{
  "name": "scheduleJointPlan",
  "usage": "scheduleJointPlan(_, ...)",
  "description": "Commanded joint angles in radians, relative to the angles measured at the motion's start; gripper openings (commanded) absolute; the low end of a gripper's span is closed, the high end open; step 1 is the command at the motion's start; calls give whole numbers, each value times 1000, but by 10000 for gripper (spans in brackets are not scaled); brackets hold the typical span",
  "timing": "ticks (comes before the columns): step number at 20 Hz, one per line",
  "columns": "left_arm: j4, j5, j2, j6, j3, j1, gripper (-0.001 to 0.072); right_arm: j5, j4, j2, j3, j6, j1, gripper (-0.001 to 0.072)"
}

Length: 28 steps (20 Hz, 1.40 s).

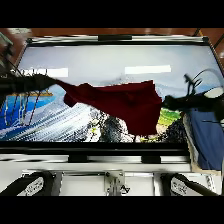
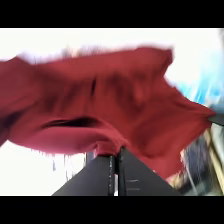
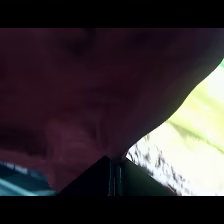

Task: Fold the shirts.

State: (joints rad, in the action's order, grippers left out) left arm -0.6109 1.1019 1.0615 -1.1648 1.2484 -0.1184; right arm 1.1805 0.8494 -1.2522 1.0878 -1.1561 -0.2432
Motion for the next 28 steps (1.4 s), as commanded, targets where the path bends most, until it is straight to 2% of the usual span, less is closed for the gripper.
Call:
scheduleJointPlan(1,15,-1,-32,2,351,-14,38,-2,-8,200,298,13,2,69)
scheduleJointPlan(5,31,-175,-94,2,758,-14,38,-143,-10,369,669,0,2,69)
scheduleJointPlan(8,30,-273,-184,2,855,-14,38,-279,29,460,822,-26,2,69)
scheduleJointPlan(10,-15,-240,-258,1,824,-14,38,-262,54,503,861,-41,2,69)
scheduleJointPlan(12,-124,-164,-323,-24,783,-14,38,-246,86,539,864,-65,2,69)
scheduleJointPlan(15,-377,0,-375,-185,735,-14,38,-238,185,558,864,-134,2,69)
scheduleJointPlan(17,-447,140,-375,-210,715,-14,38,-156,209,547,864,-154,2,69)
scheduleJointPlan(19,-455,216,-375,-210,666,-14,38,9,208,510,863,-202,2,69)
scheduleJointPlan(22,-456,227,-375,-219,519,-14,38,303,212,392,858,-259,2,69)
scheduleJointPlan(23,-457,225,-370,-217,444,-14,38,344,227,349,839,-263,2,69)
scheduleJointPlan(26,-503,198,-330,-217,200,-14,38,291,285,209,702,-278,2,69)
scheduleJointPlan(28,-512,107,-268,-217,48,-14,38,185,275,91,583,-304,14,69)
